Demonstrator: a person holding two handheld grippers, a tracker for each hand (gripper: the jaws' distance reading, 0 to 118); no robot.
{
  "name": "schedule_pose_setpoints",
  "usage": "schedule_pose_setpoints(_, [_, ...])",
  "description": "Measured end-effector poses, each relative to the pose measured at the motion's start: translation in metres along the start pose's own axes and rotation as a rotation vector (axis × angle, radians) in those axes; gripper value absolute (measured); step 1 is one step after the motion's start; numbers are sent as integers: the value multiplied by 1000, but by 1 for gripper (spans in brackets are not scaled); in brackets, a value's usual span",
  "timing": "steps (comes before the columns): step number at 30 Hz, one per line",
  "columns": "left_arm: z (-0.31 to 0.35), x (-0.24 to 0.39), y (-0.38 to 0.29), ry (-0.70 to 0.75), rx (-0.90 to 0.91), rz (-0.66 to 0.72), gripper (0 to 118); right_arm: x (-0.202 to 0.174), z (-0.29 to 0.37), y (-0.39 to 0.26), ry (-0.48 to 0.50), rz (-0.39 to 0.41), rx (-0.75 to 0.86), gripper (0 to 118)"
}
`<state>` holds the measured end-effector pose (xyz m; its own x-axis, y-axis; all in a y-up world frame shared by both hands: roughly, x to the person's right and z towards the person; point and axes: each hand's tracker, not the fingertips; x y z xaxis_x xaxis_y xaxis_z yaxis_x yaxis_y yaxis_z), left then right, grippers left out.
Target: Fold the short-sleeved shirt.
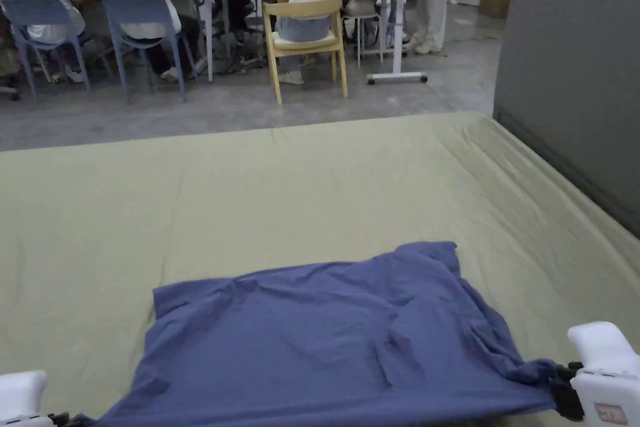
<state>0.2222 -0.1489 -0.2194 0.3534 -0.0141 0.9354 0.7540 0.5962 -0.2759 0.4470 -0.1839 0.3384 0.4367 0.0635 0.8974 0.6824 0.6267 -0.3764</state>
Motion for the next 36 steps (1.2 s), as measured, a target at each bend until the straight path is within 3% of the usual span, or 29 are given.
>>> schedule_pose_setpoints(6, [33,9,-79,-30,-114,-24,1,-1,37,-67,-9,76,-42,6])
schedule_pose_setpoints(11, [31,10,-126,-56,-176,42,1,11,48,-100,20,-16,-97,6])
schedule_pose_setpoints(19, [-22,16,-140,18,-326,4,1,10,8,-123,10,-9,-245,6])
schedule_pose_setpoints(29, [-28,26,-150,57,-300,-8,1,10,-15,-122,9,-24,-327,7])
schedule_pose_setpoints(30, [-21,25,-146,54,-289,27,6,12,-9,-116,4,-39,-330,15])
schedule_pose_setpoints(31, [0,22,-138,31,-220,90,44,13,1,-111,-4,-50,-302,46])
schedule_pose_setpoints(32, [21,20,-134,27,-144,147,98,13,20,-104,-61,-39,-234,93])
schedule_pose_setpoints(33, [44,19,-132,-31,-37,189,118,12,39,-99,-101,-39,-184,118])
schedule_pose_setpoints(34, [75,21,-129,-99,102,221,118,13,63,-93,-121,-78,-143,118])
schedule_pose_setpoints(36, [104,23,-129,-95,178,234,118,15,97,-74,-59,-170,2,118])
